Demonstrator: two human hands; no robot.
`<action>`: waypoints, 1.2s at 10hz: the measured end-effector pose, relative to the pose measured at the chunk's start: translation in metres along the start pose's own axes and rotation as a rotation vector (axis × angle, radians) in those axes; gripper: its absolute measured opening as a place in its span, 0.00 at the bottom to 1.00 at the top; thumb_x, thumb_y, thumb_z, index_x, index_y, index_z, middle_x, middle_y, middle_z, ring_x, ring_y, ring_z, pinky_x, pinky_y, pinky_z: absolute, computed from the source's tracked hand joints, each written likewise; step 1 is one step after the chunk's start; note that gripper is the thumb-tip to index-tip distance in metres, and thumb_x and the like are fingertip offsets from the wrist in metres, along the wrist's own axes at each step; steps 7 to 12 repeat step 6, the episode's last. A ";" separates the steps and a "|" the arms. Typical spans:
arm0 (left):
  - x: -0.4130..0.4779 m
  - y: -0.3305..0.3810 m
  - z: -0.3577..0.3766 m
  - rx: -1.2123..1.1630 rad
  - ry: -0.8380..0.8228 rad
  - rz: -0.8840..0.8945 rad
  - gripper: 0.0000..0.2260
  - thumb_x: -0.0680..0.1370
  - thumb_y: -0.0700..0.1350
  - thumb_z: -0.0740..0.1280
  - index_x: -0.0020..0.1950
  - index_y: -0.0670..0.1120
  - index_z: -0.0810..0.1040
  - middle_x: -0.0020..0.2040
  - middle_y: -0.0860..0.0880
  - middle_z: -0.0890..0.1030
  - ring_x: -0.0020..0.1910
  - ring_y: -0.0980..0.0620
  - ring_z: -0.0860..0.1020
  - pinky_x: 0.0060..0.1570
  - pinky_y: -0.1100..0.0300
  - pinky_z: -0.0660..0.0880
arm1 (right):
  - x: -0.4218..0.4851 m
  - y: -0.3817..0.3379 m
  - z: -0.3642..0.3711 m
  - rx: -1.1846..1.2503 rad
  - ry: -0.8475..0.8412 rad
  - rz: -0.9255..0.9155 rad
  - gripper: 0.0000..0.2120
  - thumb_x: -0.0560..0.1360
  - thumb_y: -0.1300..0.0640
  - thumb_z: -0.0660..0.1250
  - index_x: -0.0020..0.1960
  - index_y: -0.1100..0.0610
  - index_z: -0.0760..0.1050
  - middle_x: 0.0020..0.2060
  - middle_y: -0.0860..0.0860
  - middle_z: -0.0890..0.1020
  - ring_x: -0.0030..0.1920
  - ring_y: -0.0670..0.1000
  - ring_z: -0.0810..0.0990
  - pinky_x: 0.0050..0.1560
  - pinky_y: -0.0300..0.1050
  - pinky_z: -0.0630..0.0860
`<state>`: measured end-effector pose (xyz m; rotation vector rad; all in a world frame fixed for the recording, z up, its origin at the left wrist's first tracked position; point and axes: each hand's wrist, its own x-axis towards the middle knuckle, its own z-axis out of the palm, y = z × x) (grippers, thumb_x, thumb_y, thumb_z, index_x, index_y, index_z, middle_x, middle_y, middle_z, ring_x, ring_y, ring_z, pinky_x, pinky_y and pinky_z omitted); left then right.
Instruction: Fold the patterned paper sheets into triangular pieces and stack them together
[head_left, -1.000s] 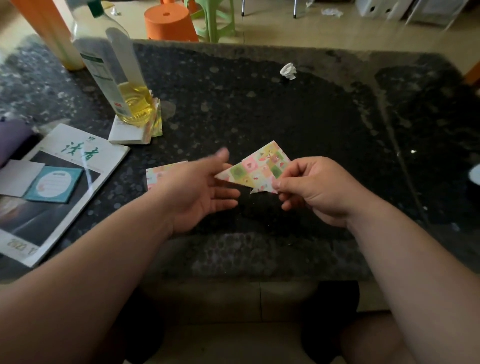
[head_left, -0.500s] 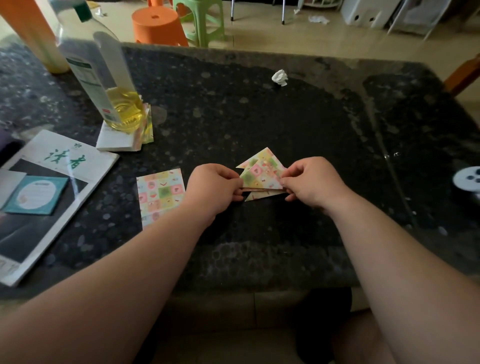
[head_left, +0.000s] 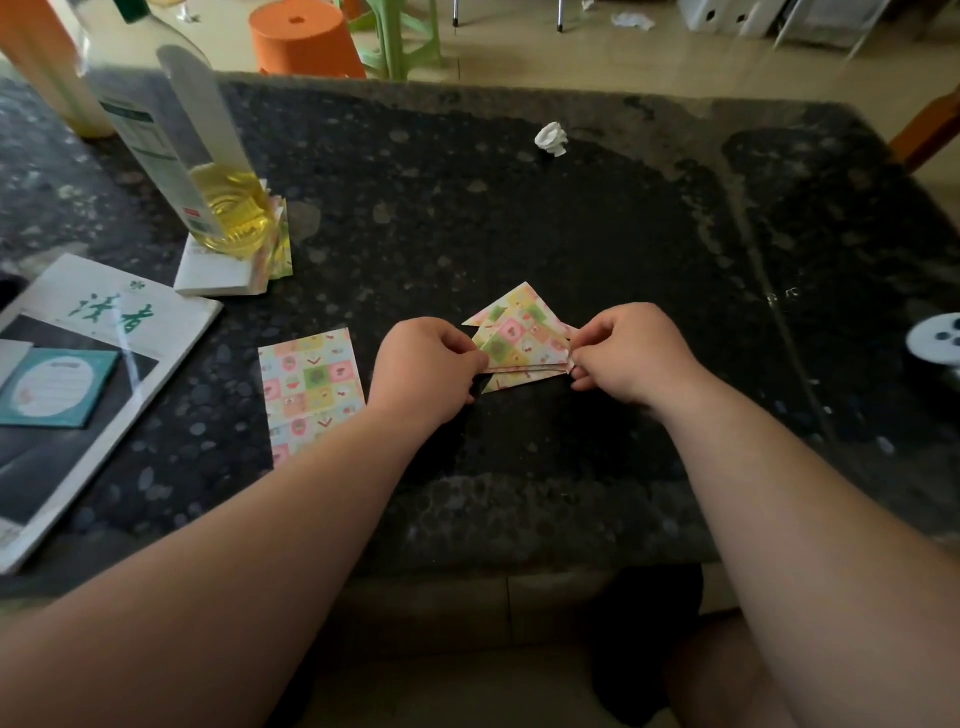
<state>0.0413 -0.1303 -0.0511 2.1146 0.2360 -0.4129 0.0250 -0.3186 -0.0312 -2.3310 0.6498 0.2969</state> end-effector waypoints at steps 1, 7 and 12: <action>0.000 0.000 0.000 -0.004 0.011 -0.002 0.05 0.76 0.49 0.77 0.43 0.53 0.82 0.37 0.53 0.84 0.30 0.57 0.83 0.31 0.64 0.75 | 0.000 0.001 0.000 -0.014 0.010 0.005 0.11 0.77 0.64 0.71 0.43 0.48 0.79 0.41 0.49 0.85 0.37 0.44 0.86 0.44 0.43 0.84; -0.012 -0.002 -0.013 -0.003 0.110 0.072 0.05 0.76 0.53 0.75 0.44 0.54 0.82 0.42 0.54 0.83 0.40 0.54 0.81 0.38 0.57 0.79 | -0.004 0.003 -0.012 0.028 0.183 -0.074 0.10 0.78 0.60 0.70 0.42 0.47 0.80 0.42 0.46 0.82 0.44 0.47 0.82 0.46 0.48 0.83; -0.012 -0.002 -0.013 -0.003 0.110 0.072 0.05 0.76 0.53 0.75 0.44 0.54 0.82 0.42 0.54 0.83 0.40 0.54 0.81 0.38 0.57 0.79 | -0.004 0.003 -0.012 0.028 0.183 -0.074 0.10 0.78 0.60 0.70 0.42 0.47 0.80 0.42 0.46 0.82 0.44 0.47 0.82 0.46 0.48 0.83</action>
